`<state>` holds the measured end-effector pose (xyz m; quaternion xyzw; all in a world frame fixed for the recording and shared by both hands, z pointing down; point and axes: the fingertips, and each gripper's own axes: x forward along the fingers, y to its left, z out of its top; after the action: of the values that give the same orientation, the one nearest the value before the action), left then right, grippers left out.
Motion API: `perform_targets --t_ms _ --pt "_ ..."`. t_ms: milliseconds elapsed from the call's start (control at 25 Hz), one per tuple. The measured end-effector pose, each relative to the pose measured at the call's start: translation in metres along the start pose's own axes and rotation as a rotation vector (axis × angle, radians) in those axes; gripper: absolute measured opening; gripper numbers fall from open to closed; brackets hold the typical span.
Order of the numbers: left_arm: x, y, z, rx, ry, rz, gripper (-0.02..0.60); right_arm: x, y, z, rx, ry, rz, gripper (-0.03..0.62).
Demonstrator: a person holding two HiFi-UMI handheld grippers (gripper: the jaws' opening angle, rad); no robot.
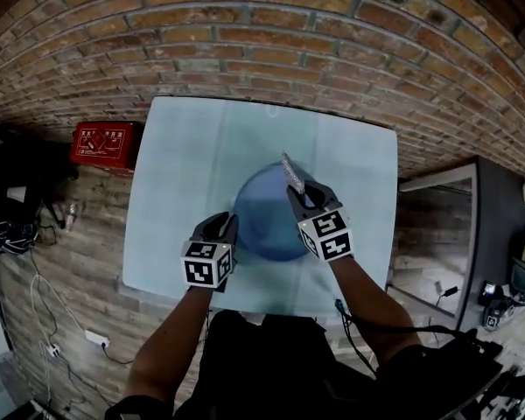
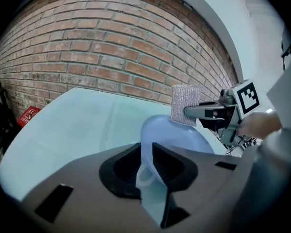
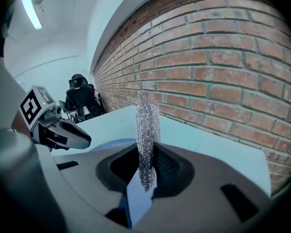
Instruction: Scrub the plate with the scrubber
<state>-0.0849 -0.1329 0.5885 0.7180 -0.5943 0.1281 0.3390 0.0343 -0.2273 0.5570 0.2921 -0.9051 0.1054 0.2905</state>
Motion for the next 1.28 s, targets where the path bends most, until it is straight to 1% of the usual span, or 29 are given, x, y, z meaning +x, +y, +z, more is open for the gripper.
perform_targets --t_ms 120,200,360,520,680,840,1040,1200,1280 --pt "0.007 0.003 -0.009 0.002 0.035 0.013 0.077 0.012 -0.002 -0.001 -0.015 0.012 -0.003 0.075" --pt "0.011 0.005 -0.015 -0.012 0.050 0.017 0.077 0.020 -0.003 -0.004 -0.028 0.029 -0.010 0.075" --pt "0.015 0.002 -0.022 -0.034 0.060 -0.003 0.077 0.031 -0.001 -0.008 -0.041 0.038 -0.001 0.075" --pt "0.018 0.001 -0.022 -0.015 0.055 -0.005 0.077 0.041 0.014 -0.004 -0.083 0.047 0.020 0.077" --pt "0.019 0.001 -0.022 0.010 0.051 -0.002 0.077 0.052 0.030 -0.005 -0.089 0.057 0.053 0.081" --pt "0.018 0.001 -0.022 0.022 0.055 0.004 0.075 0.064 0.045 -0.012 -0.069 0.060 0.100 0.089" --pt "0.019 0.000 -0.022 0.029 0.053 0.008 0.075 0.075 0.051 -0.019 -0.055 0.083 0.105 0.089" --pt "0.018 0.000 -0.022 0.038 0.045 -0.002 0.074 0.081 0.050 -0.022 0.013 0.076 0.141 0.095" --pt "0.019 0.001 -0.022 0.048 0.042 -0.003 0.075 0.082 0.052 -0.023 0.023 0.077 0.158 0.095"
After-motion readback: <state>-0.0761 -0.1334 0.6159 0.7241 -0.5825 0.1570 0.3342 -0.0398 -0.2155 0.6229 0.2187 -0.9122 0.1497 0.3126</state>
